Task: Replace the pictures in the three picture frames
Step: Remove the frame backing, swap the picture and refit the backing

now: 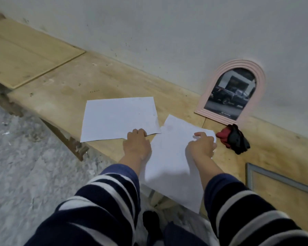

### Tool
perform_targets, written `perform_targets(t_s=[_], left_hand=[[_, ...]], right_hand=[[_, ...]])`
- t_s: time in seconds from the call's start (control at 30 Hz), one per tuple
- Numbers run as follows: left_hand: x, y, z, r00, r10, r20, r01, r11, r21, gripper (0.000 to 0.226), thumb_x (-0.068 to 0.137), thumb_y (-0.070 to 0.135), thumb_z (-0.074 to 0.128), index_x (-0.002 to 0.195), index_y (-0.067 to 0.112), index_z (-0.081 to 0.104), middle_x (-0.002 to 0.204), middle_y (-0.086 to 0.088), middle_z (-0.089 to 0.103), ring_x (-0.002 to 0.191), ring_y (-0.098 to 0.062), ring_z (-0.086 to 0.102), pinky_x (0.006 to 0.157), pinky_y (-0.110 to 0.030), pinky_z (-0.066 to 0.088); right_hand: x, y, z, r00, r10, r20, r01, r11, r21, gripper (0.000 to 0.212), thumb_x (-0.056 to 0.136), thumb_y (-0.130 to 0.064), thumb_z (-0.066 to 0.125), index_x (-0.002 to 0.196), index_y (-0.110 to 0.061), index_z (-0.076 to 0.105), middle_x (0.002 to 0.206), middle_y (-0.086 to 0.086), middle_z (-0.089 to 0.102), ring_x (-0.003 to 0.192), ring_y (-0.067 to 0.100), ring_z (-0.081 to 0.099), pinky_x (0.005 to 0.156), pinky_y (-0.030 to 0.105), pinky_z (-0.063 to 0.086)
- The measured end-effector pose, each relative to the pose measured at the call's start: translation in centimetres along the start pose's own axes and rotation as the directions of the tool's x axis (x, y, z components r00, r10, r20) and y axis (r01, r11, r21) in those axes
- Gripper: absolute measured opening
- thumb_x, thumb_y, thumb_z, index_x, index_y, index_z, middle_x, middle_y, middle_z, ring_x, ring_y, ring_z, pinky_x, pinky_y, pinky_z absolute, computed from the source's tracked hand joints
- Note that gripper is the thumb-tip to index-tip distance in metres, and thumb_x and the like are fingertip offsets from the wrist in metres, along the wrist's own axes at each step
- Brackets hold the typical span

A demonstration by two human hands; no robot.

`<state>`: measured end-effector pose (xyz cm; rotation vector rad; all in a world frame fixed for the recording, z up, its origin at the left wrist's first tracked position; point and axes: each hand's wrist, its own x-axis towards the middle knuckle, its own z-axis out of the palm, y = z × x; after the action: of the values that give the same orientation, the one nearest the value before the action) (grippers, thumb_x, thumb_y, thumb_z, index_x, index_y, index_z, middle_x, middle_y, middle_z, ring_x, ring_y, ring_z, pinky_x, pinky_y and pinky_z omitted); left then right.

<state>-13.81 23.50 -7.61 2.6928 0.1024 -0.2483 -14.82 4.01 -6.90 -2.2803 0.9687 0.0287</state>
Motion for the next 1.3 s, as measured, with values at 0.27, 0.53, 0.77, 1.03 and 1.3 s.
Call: perform_targets(t_s=[0.27,0.53,0.77,1.03,1.3], left_hand=[[-4.2,1.8,2.5,0.983,0.076,0.169,-0.116,0.963,0.241,0.072,0.083,0.061,0.053,0.137,0.016,0.038,0.143,-0.006,0.03,0.128,-0.028,0.029,0.091,-0.043,0.036],[-5.0,2.3,2.8,0.985,0.044,0.165,-0.088,0.96,0.267,0.081,0.082,0.062,0.059,0.141,0.014,0.029,0.141,-0.004,0.031,0.129,-0.026,0.031,0.091,-0.04,0.034],[-4.9,3.0,2.9,0.982,-0.015,0.187,-0.033,0.967,0.252,0.092,0.08,0.062,0.061,0.147,0.012,0.021,0.149,-0.004,0.027,0.136,-0.025,0.026,0.098,-0.044,0.033],[-6.3,6.4,3.1,0.989,-0.009,0.148,-0.014,0.988,0.155,0.087,0.088,0.072,0.034,0.152,0.017,0.016,0.161,-0.006,0.006,0.148,-0.028,0.002,0.112,-0.063,0.0],[-8.5,12.2,3.2,0.967,0.223,0.125,-0.142,0.875,-0.462,0.034,0.098,0.026,0.052,0.129,0.011,0.057,0.128,-0.008,0.06,0.117,-0.028,0.055,0.088,-0.028,0.038]], right_hand=[[-2.4,5.9,-2.9,0.964,0.259,0.064,-0.263,0.961,0.086,0.043,0.087,-0.003,0.05,0.13,0.0,0.047,0.132,0.016,0.049,0.113,0.038,0.053,0.089,0.041,0.047],[-4.2,5.7,-3.1,0.992,0.128,-0.005,-0.114,0.898,0.425,0.019,0.088,-0.004,0.054,0.104,-0.014,0.058,0.095,0.002,0.062,0.075,0.02,0.056,0.055,0.025,0.038],[-5.1,7.2,-4.2,0.997,0.012,-0.081,0.018,0.936,0.353,0.009,0.095,-0.014,0.054,0.086,-0.012,0.057,0.081,0.0,0.055,0.073,0.019,0.049,0.055,0.027,0.034],[-4.9,10.5,-7.7,0.97,0.234,-0.069,-0.103,0.649,0.754,0.013,0.099,-0.01,0.045,0.108,-0.013,0.055,0.101,0.005,0.063,0.079,0.017,0.057,0.059,0.024,0.043],[-5.2,15.9,-13.2,0.963,0.271,-0.005,-0.129,0.471,0.873,0.015,0.098,-0.01,0.049,0.112,-0.012,0.054,0.11,0.011,0.066,0.09,0.024,0.062,0.075,0.035,0.051]])
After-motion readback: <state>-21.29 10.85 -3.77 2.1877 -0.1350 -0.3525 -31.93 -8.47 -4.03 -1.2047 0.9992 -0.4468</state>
